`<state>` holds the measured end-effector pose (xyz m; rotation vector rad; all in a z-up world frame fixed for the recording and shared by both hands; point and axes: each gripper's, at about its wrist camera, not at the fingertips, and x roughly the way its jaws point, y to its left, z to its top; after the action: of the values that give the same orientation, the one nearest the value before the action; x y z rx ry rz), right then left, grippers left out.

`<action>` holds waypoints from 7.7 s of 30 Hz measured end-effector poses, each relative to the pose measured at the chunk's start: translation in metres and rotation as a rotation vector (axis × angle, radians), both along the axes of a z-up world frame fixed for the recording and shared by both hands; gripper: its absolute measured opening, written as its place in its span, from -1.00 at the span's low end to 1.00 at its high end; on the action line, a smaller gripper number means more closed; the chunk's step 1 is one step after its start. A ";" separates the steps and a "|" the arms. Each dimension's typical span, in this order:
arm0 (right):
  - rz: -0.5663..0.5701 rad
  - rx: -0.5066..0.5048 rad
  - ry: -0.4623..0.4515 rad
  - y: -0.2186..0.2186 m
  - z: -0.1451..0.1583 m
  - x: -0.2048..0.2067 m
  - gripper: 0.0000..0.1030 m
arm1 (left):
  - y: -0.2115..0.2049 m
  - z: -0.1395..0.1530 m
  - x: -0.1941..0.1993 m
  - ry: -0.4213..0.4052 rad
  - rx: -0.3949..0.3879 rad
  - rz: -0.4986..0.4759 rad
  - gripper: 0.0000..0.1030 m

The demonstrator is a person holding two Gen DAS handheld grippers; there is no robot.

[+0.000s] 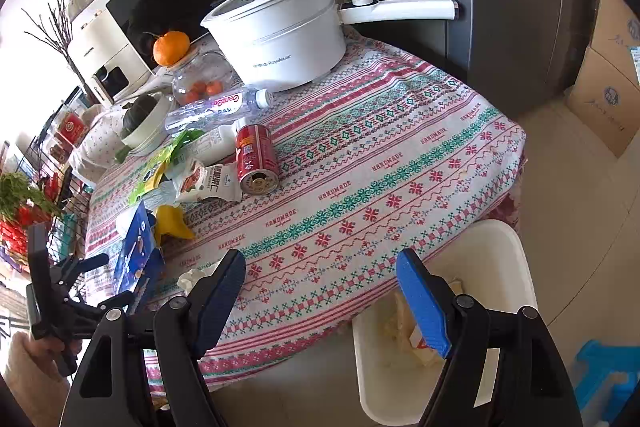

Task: Collect trash
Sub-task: 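Grasp the blue biscuit box with the left gripper, then grasp the crumpled tissue with the right gripper while the left holds the box, then move both items over the white bin and open both grippers, then grasp the yellow wrapper with the left gripper, then grasp the red can with the right gripper while the left holds the wrapper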

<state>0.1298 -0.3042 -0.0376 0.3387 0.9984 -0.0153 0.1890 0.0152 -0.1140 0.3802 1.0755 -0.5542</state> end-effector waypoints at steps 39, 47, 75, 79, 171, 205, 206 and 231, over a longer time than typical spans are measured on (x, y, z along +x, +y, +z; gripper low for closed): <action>0.208 -0.069 0.080 0.077 -0.029 0.012 0.54 | 0.029 -0.029 0.028 0.124 -0.002 0.190 0.95; 0.250 -0.058 0.104 0.090 -0.039 0.017 0.54 | 0.033 0.006 0.011 0.064 -0.080 0.239 0.90; 0.341 -0.024 0.126 0.150 -0.081 0.063 -0.49 | 0.011 0.058 -0.025 -0.129 -0.082 0.258 0.83; 0.339 -0.017 0.117 0.146 -0.073 0.061 -0.56 | 0.004 0.062 -0.027 -0.138 -0.092 0.247 0.83; -0.144 -0.047 0.072 -0.085 -0.012 -0.048 0.46 | -0.157 0.043 -0.081 -0.128 -0.082 0.007 0.99; 0.051 -0.102 0.049 0.025 -0.005 0.034 0.56 | -0.059 -0.016 0.043 -0.057 0.231 0.241 -0.36; 0.051 -0.103 0.051 0.027 -0.006 0.035 0.56 | -0.058 -0.014 0.044 -0.056 0.226 0.246 -0.41; 0.111 -0.055 0.043 0.080 -0.063 0.131 0.56 | 0.027 0.063 0.014 -0.082 -0.163 0.438 -0.85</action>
<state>0.2607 -0.2244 -0.1010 0.2332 1.0563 0.0506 0.2028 0.0425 -0.0514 0.0190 0.9886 -0.2307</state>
